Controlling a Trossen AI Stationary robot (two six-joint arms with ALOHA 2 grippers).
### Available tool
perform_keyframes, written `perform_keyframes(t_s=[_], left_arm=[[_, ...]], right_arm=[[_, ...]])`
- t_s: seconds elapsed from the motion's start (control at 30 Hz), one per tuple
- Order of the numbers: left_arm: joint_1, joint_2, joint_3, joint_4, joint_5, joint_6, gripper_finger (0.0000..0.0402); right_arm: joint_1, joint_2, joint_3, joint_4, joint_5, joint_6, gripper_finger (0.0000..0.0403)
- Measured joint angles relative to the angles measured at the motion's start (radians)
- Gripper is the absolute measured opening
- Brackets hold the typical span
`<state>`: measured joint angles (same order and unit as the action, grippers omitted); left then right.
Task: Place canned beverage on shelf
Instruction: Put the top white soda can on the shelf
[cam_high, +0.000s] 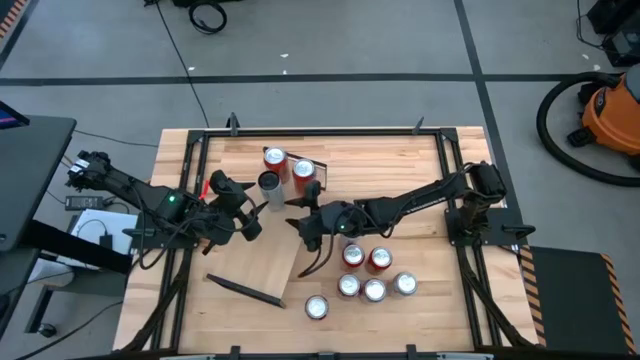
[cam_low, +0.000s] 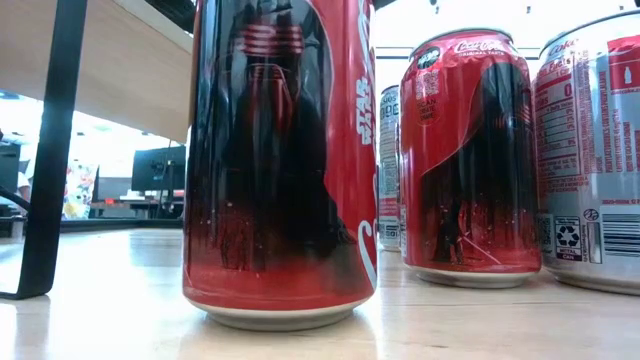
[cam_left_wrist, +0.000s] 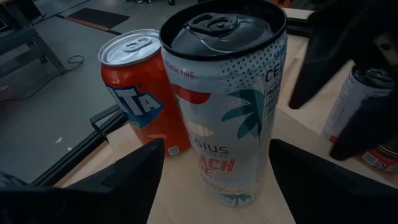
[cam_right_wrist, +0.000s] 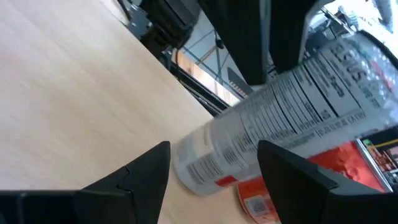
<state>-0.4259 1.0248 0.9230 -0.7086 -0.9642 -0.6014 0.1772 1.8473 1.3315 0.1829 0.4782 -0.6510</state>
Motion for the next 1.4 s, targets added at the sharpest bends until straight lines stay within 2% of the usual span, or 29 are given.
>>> perform_keyframes(t_s=[0.37, 0.53, 0.67, 1.03, 1.27, 1.4], left_arm=[[0.000, 0.000, 0.000, 0.000, 0.000, -0.013, 0.0302], [0.000, 0.000, 0.000, 0.000, 0.000, -0.017, 0.0302], [0.000, 0.001, 0.000, -0.001, 0.000, -0.017, 0.0302], [0.000, 0.001, 0.000, 0.000, 0.008, -0.023, 0.0302], [0.002, 0.001, 0.000, 0.001, 0.008, -0.027, 0.0302], [0.002, 0.001, 0.000, 0.002, 0.008, -0.033, 0.0302]], right_arm=[[0.028, -0.002, 0.000, -0.032, 0.051, 0.009, 0.0252], [0.018, -0.002, 0.056, -0.238, -0.062, 0.160, 0.0252], [0.030, -0.013, 0.088, -0.386, -0.057, 0.215, 0.0252], [0.092, -0.126, 0.095, -0.556, -0.050, 0.317, 0.0252], [0.092, -0.163, 0.095, -0.753, -0.187, 0.491, 0.0252], [0.092, -0.162, 0.095, -0.832, -0.198, 0.522, 0.0253]])
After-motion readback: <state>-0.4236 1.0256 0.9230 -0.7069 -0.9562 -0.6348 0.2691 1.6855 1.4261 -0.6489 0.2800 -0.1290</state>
